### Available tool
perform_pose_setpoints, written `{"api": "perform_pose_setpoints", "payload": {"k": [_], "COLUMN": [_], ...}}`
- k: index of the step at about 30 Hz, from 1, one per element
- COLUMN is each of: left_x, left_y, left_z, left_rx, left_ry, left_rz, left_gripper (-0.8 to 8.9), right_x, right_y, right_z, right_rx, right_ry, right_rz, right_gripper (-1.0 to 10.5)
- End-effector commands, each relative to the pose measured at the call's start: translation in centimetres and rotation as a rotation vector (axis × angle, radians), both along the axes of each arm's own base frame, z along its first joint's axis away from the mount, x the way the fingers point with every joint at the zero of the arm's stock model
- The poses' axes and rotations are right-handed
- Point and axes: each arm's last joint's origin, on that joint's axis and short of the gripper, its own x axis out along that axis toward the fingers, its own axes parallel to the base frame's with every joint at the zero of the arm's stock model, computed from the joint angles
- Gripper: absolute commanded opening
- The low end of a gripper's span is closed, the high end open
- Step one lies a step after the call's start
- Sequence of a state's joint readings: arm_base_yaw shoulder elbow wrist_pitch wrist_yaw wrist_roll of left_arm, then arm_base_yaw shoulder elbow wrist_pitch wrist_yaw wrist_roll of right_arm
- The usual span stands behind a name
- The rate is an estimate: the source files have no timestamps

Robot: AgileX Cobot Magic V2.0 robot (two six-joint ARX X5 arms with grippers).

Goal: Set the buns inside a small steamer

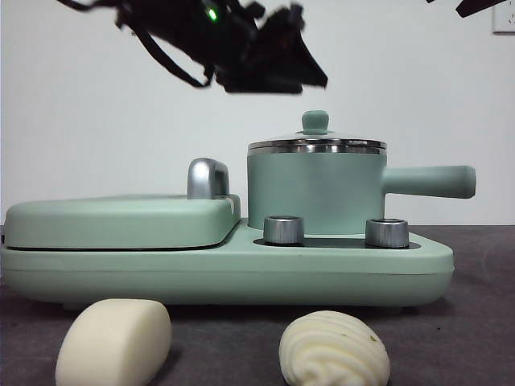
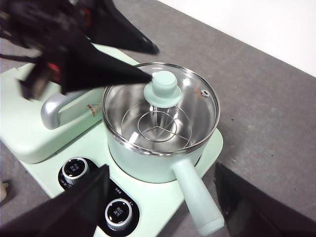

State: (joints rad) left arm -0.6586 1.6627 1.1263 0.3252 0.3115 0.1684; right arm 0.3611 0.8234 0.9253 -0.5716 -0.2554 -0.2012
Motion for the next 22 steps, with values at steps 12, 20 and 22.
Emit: {"api": "perform_pose_setpoints", "payload": {"k": [12, 20, 22], "left_x": [2.4, 2.4, 2.4], "left_y": [-2.3, -2.3, -2.3], "left_z": [-2.0, -2.0, -1.6], "left_rx": [0.023, 0.021, 0.014], "left_ry": [0.031, 0.031, 0.024], "left_rz": [-0.004, -0.004, -0.004], "left_gripper": [2.0, 0.07, 0.07], "right_x": [-0.1, -0.2, -0.2], "right_y": [0.0, 0.0, 0.0], "right_z": [0.3, 0.2, 0.2], "right_rx": [0.003, 0.002, 0.002], "right_ry": [0.024, 0.028, 0.028], "right_rz": [-0.001, -0.001, -0.001], "right_gripper": [3.4, 3.4, 3.4]}}
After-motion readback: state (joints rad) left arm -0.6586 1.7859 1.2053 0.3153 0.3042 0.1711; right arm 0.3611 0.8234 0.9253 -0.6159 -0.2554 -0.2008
